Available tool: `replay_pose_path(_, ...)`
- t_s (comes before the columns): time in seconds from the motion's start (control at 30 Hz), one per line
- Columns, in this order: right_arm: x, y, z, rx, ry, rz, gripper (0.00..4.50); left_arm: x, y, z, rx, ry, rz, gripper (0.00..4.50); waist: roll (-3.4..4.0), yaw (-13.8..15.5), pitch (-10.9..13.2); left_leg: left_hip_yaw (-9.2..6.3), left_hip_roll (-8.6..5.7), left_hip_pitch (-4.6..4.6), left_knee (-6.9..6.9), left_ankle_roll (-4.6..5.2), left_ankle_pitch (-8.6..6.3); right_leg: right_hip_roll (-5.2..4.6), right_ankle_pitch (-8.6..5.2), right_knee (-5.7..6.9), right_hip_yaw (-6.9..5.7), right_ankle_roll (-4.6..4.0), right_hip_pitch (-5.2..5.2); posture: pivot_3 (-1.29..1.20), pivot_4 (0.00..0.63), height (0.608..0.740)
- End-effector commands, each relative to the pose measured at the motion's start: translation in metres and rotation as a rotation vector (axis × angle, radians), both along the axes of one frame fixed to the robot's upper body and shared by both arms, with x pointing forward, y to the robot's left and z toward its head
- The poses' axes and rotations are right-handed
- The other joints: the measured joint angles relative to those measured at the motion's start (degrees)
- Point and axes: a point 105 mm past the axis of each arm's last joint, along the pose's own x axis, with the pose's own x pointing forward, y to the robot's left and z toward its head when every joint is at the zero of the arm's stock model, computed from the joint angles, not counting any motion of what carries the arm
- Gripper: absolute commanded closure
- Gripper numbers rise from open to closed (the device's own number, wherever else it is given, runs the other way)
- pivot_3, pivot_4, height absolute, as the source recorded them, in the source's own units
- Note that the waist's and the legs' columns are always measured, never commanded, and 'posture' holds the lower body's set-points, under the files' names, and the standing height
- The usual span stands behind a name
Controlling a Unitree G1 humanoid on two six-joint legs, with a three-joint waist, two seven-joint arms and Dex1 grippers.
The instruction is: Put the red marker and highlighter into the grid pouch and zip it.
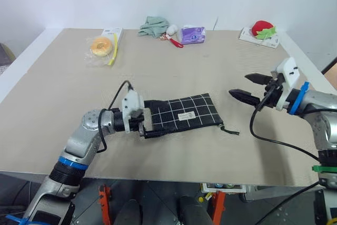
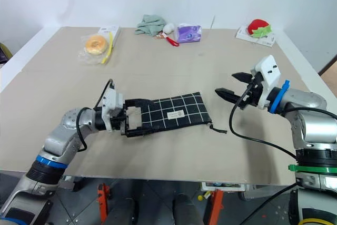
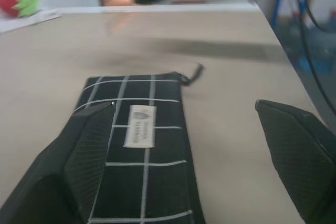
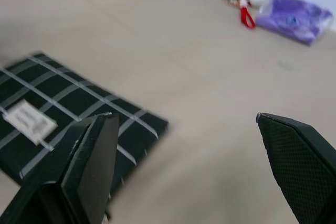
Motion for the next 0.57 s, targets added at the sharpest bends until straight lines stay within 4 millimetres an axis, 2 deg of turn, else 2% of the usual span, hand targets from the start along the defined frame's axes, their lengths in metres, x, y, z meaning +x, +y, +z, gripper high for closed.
replay_pose_path(0.03,-0.007,-0.020,0.009,-0.012,-0.022,-0.070,0.00,0.022,0.051,0.019,-0.071,0.052,0.285,0.05,0.00,-0.1,0.0,0.00,0.01,0.00,0.00,0.00,0.00,0.01,0.00,0.00,0.00,0.00,-0.01,0.00,0.150,0.740)
replay_pose_path(0.1,-0.012,-0.030,0.001,-0.026,0.014,-0.096,0.00,0.025,0.081,0.015,-0.065,0.108,0.405,0.05,0.00,-0.3,0.0,0.01,0.04,0.01,-0.02,0.00,0.00,0.05,0.00,0.00,0.02,-0.01,-0.03,0.00,0.150,0.740)
replay_pose_path(0.17,-0.019,-0.044,-0.013,-0.042,0.085,-0.126,0.00,0.021,0.118,0.003,0.015,0.140,0.511,0.05,0.01,-0.5,0.0,0.02,0.05,0.03,-0.04,0.01,-0.01,0.06,-0.02,0.00,0.03,-0.03,-0.03,0.00,0.150,0.740)
replay_pose_path(0.2,-0.022,-0.050,-0.019,-0.047,0.120,-0.140,0.00,0.017,0.131,0.000,0.045,0.155,0.543,0.05,0.00,-0.6,0.0,0.04,0.05,0.05,-0.06,0.01,-0.01,0.06,-0.04,0.00,0.03,-0.03,-0.02,0.00,0.150,0.740)
replay_pose_path(0.27,-0.027,-0.057,-0.024,-0.056,0.159,-0.151,0.00,0.012,0.146,-0.004,0.090,0.166,0.573,0.05,0.01,-0.6,0.0,0.04,0.04,0.03,-0.07,0.02,-0.01,0.03,-0.08,0.00,0.02,-0.05,-0.02,0.00,0.150,0.740)
replay_pose_path(0.33,-0.030,-0.062,-0.028,-0.057,0.191,-0.153,0.00,0.007,0.155,-0.006,0.124,0.174,0.586,0.05,0.02,-0.3,0.1,0.07,0.02,0.02,-0.05,0.01,-0.01,0.00,-0.11,-0.02,0.03,0.00,-0.01,0.00,0.150,0.740)
replay_pose_path(0.37,-0.030,-0.063,-0.029,-0.058,0.198,-0.148,0.00,0.006,0.158,-0.006,0.135,0.176,0.587,0.05,0.03,-0.2,0.1,0.09,0.01,0.03,-0.03,-0.02,0.01,-0.01,-0.28,-0.02,0.03,0.29,0.00,0.00,0.150,0.740)
replay_pose_path(0.57,-0.030,-0.062,-0.032,-0.071,0.212,-0.129,0.00,0.003,0.161,-0.007,0.191,0.179,0.575,0.05,0.02,-0.1,0.1,0.12,0.09,0.10,-0.02,-0.08,0.05,0.07,-0.22,-0.02,0.03,0.26,0.00,0.00,0.150,0.740)
